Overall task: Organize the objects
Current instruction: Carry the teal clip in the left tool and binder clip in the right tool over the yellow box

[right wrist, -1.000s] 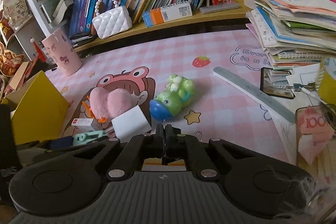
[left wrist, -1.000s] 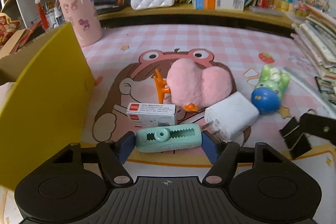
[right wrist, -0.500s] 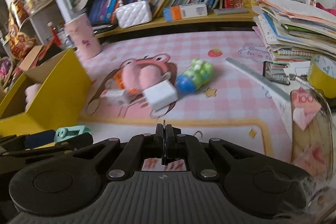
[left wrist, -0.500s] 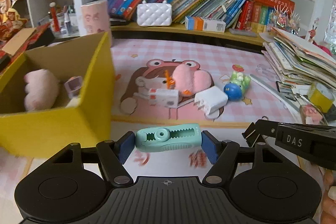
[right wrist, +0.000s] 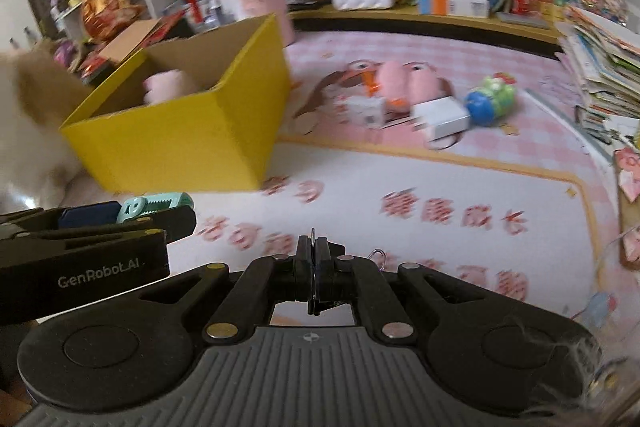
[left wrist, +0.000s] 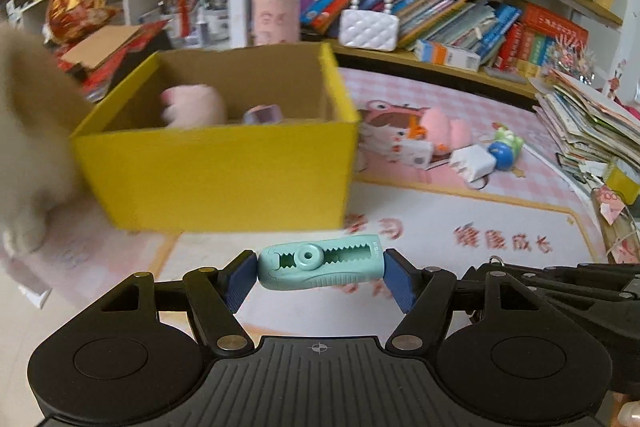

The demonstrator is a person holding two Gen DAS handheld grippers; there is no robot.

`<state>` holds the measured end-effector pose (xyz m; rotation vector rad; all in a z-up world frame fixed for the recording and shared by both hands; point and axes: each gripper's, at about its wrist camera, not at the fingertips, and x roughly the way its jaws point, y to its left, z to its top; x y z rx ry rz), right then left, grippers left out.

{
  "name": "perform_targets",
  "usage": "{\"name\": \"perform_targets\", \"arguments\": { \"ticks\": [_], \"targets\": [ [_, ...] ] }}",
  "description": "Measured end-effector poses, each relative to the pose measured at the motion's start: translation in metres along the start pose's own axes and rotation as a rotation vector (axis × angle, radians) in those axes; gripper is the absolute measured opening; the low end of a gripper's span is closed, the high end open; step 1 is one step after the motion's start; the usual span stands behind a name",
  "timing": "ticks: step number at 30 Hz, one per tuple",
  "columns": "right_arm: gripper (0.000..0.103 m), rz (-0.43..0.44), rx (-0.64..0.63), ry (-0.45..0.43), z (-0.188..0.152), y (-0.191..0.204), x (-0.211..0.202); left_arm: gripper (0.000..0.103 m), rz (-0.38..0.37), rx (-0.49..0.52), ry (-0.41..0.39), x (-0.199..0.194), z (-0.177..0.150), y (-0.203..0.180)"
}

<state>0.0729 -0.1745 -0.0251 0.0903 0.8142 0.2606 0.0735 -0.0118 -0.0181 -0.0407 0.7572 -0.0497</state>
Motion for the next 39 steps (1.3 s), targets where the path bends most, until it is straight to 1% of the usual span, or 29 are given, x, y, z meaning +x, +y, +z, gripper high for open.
{"name": "perform_targets", "arguments": {
  "ticks": [8, 14, 19, 26, 33, 39],
  "targets": [
    [0.002, 0.028, -0.04, 0.032, -0.028, 0.064, -0.005, 0.069, 0.018, -0.031, 0.018, -0.029, -0.029, 0.056],
    [0.002, 0.041, -0.046, 0.028, -0.044, 0.099, -0.011, 0.069, 0.029, -0.026, 0.013, -0.05, -0.045, 0.087],
    [0.002, 0.042, -0.049, 0.014, -0.051, 0.123, -0.015, 0.069, 0.037, -0.024, -0.011, -0.066, -0.052, 0.108],
    [0.002, 0.027, -0.053, -0.018, -0.051, 0.144, -0.021, 0.069, 0.029, -0.014, -0.047, -0.078, -0.052, 0.127],
    [0.002, 0.003, -0.069, -0.027, -0.046, 0.155, -0.021, 0.069, 0.006, 0.007, -0.07, -0.081, -0.047, 0.132],
    [0.002, -0.013, -0.078, -0.058, -0.031, 0.158, -0.017, 0.069, 0.006, 0.011, -0.096, -0.078, -0.034, 0.137]
  ]
}}
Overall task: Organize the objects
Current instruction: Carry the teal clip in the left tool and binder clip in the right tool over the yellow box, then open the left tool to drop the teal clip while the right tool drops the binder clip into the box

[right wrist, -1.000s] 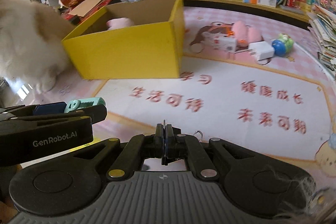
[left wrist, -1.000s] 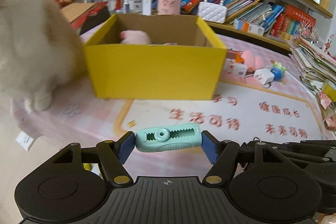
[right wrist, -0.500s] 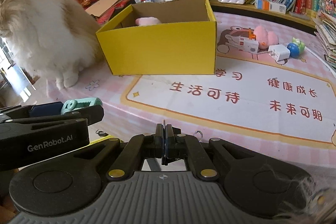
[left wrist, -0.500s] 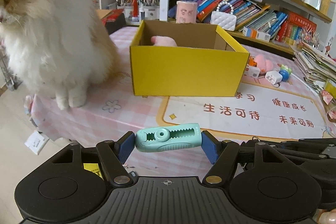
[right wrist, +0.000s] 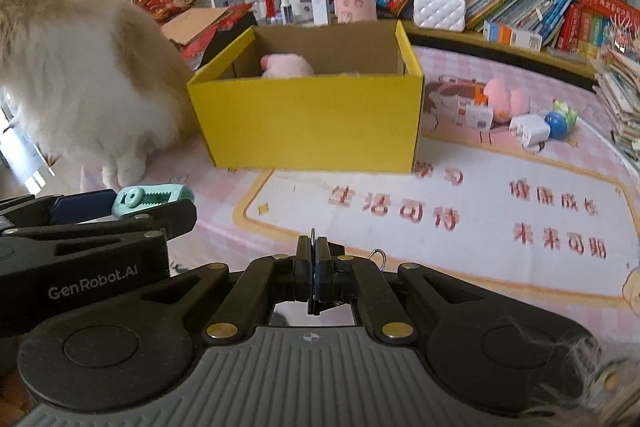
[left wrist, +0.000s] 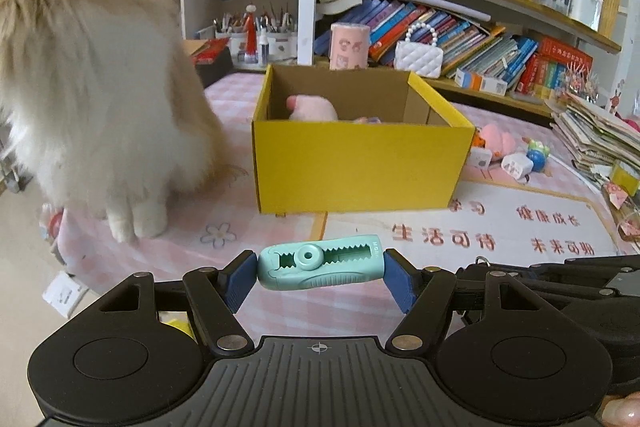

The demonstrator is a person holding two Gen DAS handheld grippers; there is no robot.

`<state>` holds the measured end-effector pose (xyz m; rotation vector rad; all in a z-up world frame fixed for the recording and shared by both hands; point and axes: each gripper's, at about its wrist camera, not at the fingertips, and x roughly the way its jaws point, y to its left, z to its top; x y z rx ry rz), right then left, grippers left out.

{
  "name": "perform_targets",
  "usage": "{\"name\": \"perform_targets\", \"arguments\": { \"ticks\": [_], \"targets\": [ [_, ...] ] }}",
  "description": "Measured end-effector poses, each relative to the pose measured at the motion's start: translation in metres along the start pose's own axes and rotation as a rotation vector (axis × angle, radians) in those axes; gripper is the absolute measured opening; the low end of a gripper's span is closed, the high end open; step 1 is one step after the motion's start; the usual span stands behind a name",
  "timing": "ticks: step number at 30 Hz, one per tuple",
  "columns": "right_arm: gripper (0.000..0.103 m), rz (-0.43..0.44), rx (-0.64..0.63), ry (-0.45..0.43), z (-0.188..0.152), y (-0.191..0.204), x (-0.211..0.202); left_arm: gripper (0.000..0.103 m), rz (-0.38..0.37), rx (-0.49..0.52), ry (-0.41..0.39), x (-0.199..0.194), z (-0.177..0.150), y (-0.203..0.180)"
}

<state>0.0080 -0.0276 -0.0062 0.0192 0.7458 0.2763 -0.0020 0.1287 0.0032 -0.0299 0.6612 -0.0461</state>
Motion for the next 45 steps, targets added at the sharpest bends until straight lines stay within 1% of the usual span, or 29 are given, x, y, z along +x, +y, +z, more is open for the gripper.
{"name": "perform_targets", "arguments": {
  "ticks": [5, 10, 13, 16, 19, 22, 28, 31, 33, 38, 41, 45],
  "targets": [
    [0.002, -0.001, 0.003, -0.067, 0.03, -0.005, 0.006, 0.069, 0.009, -0.006, -0.055, 0.006, 0.026, 0.003],
    [0.002, 0.005, 0.002, -0.193, 0.083, -0.013, 0.01, 0.069, 0.025, -0.029, -0.146, 0.016, 0.068, 0.004],
    [0.002, 0.014, -0.017, -0.253, 0.116, -0.018, 0.018, 0.069, 0.034, -0.036, -0.18, 0.031, 0.093, 0.001],
    [0.002, 0.019, -0.023, -0.278, 0.144, -0.027, 0.034, 0.069, 0.055, -0.035, -0.184, 0.055, 0.111, -0.004],
    [0.002, 0.017, -0.042, -0.282, 0.166, -0.034, 0.058, 0.069, 0.081, -0.048, -0.159, 0.083, 0.122, -0.006],
    [0.002, 0.039, -0.073, -0.217, 0.182, -0.04, 0.092, 0.069, 0.105, -0.042, -0.114, 0.112, 0.127, -0.01],
    [0.002, 0.076, -0.136, -0.025, 0.193, -0.045, 0.16, 0.069, 0.134, 0.016, -0.002, 0.156, 0.122, -0.022],
    [0.002, 0.099, -0.135, 0.063, 0.194, -0.048, 0.182, 0.069, 0.143, 0.026, 0.05, 0.17, 0.118, -0.025],
    [0.002, 0.11, -0.143, 0.102, 0.194, -0.048, 0.192, 0.069, 0.147, 0.033, 0.073, 0.176, 0.117, -0.026],
    [0.002, 0.115, -0.157, 0.151, 0.193, -0.046, 0.205, 0.069, 0.151, 0.035, 0.107, 0.187, 0.116, -0.028],
    [0.002, 0.121, -0.153, 0.171, 0.192, -0.047, 0.209, 0.07, 0.153, 0.049, 0.113, 0.19, 0.116, -0.032],
    [0.004, 0.124, -0.121, 0.167, 0.192, -0.05, 0.21, 0.07, 0.148, 0.047, 0.115, 0.19, 0.115, -0.032]
  ]
}}
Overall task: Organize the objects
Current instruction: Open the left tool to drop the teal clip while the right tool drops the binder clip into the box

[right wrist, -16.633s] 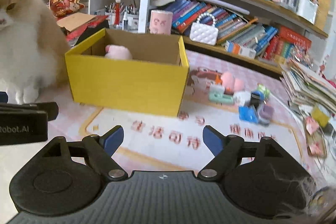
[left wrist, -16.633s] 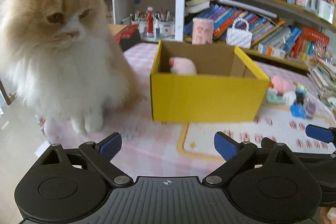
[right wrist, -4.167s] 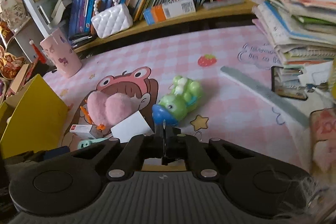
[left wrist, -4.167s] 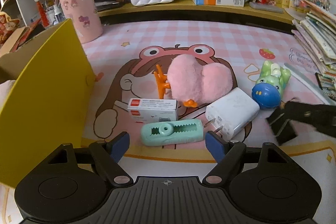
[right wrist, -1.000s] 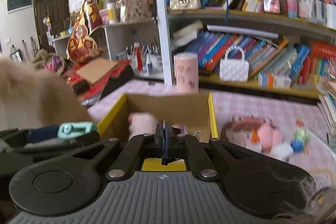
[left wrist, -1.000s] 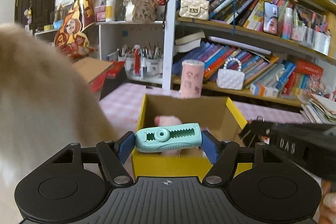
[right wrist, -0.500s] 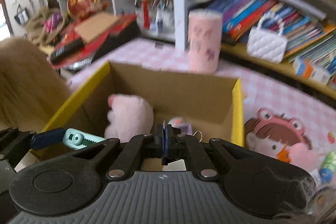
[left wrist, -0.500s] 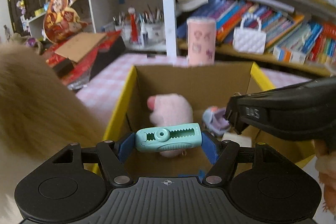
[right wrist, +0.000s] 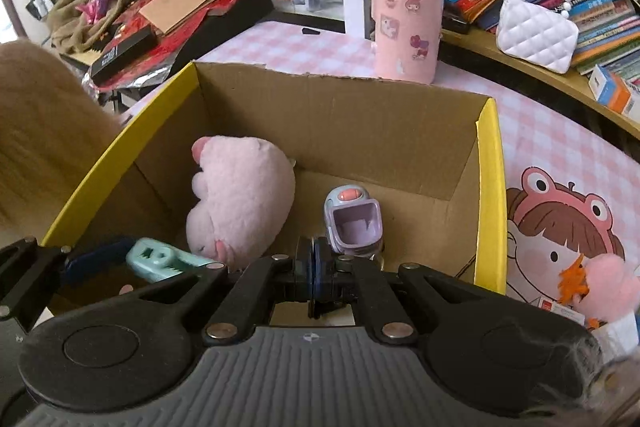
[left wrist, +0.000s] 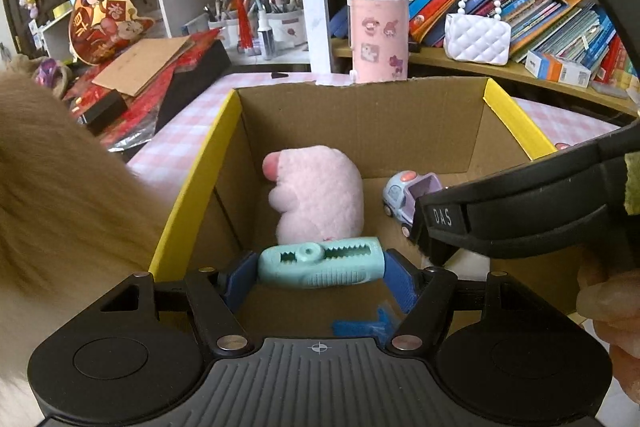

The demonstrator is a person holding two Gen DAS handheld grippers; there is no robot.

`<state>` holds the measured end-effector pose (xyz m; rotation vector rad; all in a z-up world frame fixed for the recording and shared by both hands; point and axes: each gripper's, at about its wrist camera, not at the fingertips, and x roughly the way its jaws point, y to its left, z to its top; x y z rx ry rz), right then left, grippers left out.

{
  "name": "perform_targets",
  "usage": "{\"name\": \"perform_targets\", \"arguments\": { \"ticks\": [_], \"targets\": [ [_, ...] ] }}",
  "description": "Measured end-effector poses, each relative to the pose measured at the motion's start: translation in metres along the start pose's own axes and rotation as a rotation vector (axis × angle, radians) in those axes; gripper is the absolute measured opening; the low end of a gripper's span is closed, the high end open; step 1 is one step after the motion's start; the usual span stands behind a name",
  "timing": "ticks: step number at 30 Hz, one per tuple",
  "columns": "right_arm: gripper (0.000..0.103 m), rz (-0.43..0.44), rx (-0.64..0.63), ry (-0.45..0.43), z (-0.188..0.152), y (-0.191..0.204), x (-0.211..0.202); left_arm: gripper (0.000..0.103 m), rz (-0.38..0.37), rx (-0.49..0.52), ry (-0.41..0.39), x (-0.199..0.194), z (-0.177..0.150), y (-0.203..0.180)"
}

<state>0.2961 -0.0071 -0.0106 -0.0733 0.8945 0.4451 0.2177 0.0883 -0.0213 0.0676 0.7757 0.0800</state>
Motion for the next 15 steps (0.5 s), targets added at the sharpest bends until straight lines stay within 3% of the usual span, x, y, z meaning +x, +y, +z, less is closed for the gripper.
{"name": "perform_targets", "arguments": {
  "ticks": [2, 4, 8, 15],
  "targets": [
    [0.004, 0.009, 0.01, -0.015, 0.001, 0.0, -0.004, 0.07, -0.001, -0.002, -0.003, -0.002, 0.0, 0.001],
    [0.012, 0.007, 0.015, -0.038, 0.002, 0.001, -0.01, 0.078, -0.004, -0.01, -0.014, -0.006, 0.001, 0.003],
    [0.012, -0.011, 0.039, -0.1, 0.002, 0.001, -0.031, 0.08, -0.009, -0.029, -0.067, -0.023, 0.003, 0.009],
    [0.012, -0.099, 0.075, -0.279, -0.012, 0.004, -0.091, 0.085, -0.029, -0.058, -0.179, -0.068, 0.005, 0.019]
  ]
}}
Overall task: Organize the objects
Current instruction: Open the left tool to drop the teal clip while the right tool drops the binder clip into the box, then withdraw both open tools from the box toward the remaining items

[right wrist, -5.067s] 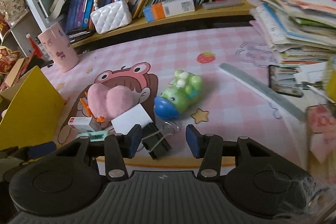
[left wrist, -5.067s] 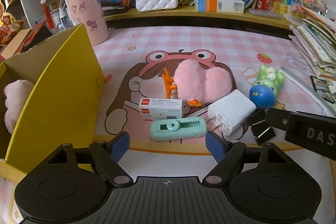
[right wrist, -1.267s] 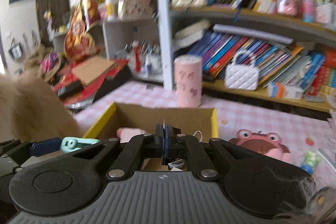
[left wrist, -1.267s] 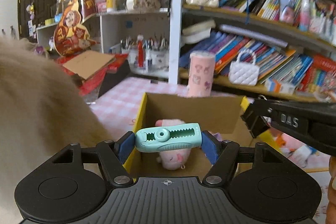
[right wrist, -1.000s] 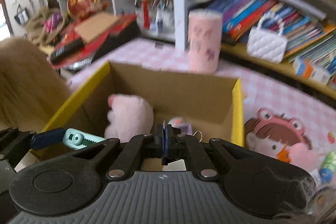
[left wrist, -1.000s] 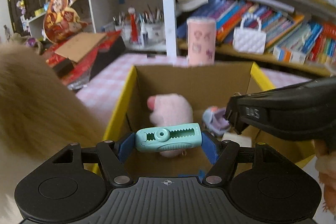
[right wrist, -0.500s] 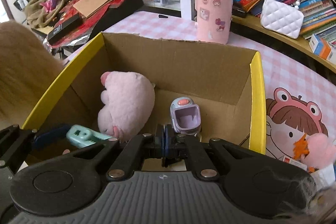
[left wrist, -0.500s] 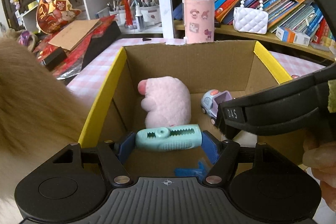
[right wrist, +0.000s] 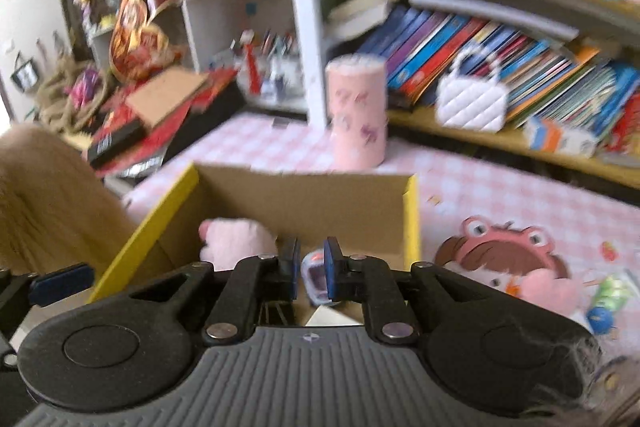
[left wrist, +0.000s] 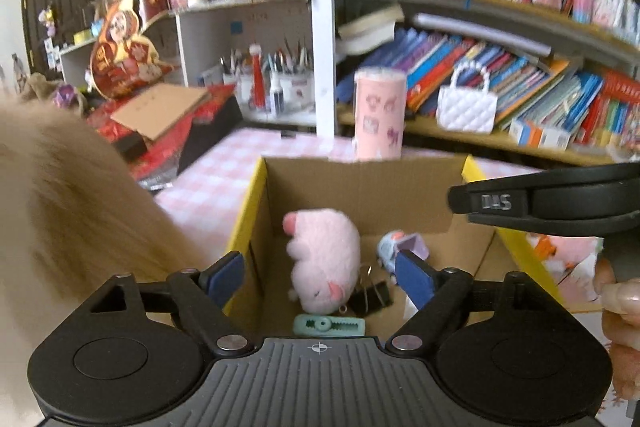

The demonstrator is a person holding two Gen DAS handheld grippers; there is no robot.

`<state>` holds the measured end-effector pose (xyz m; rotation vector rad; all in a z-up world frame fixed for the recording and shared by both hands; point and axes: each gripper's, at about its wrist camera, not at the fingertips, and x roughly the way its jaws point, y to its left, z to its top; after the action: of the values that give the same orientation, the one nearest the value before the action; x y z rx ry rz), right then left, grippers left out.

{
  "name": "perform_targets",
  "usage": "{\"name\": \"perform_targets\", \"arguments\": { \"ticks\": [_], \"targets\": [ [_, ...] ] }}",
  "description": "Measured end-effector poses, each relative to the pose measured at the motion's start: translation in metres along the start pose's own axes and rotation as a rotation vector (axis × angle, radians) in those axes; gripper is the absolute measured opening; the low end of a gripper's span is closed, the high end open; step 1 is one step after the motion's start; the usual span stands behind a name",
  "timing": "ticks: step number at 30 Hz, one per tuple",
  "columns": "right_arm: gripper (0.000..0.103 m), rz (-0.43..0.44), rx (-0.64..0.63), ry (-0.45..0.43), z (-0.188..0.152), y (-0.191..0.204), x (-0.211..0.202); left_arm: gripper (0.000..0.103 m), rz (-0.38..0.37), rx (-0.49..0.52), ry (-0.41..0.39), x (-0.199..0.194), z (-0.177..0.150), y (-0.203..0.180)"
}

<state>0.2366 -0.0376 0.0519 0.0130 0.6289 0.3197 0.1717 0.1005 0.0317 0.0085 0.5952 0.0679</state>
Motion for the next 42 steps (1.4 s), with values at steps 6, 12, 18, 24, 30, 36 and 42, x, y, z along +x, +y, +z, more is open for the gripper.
{"name": "perform_targets", "arguments": {
  "ticks": [6, 12, 18, 24, 30, 36, 42],
  "targets": [
    [0.012, -0.088, 0.01, -0.096, -0.027, -0.004, -0.057, 0.09, -0.01, 0.007, -0.046, -0.041, -0.01, 0.006],
    [0.012, -0.183, -0.002, -0.054, -0.092, 0.004, -0.085, 0.09, -0.001, 0.025, -0.03, -0.072, -0.04, 0.012],
    [0.013, -0.236, 0.036, 0.045, -0.151, 0.015, -0.106, 0.09, 0.001, 0.029, 0.035, -0.092, -0.077, 0.012],
    [0.023, -0.281, 0.037, 0.072, -0.186, 0.027, -0.131, 0.093, -0.014, 0.059, 0.089, -0.107, -0.106, 0.005],
    [0.04, -0.338, 0.043, 0.071, -0.208, 0.025, -0.158, 0.094, -0.075, 0.095, 0.112, -0.121, -0.122, -0.008],
    [0.049, -0.417, 0.12, 0.071, -0.222, 0.007, -0.179, 0.097, -0.13, 0.151, 0.104, -0.128, -0.126, -0.026],
    [0.057, -0.49, 0.185, 0.07, -0.228, -0.012, -0.194, 0.098, -0.19, 0.204, 0.108, -0.128, -0.124, -0.05]
  ]
}}
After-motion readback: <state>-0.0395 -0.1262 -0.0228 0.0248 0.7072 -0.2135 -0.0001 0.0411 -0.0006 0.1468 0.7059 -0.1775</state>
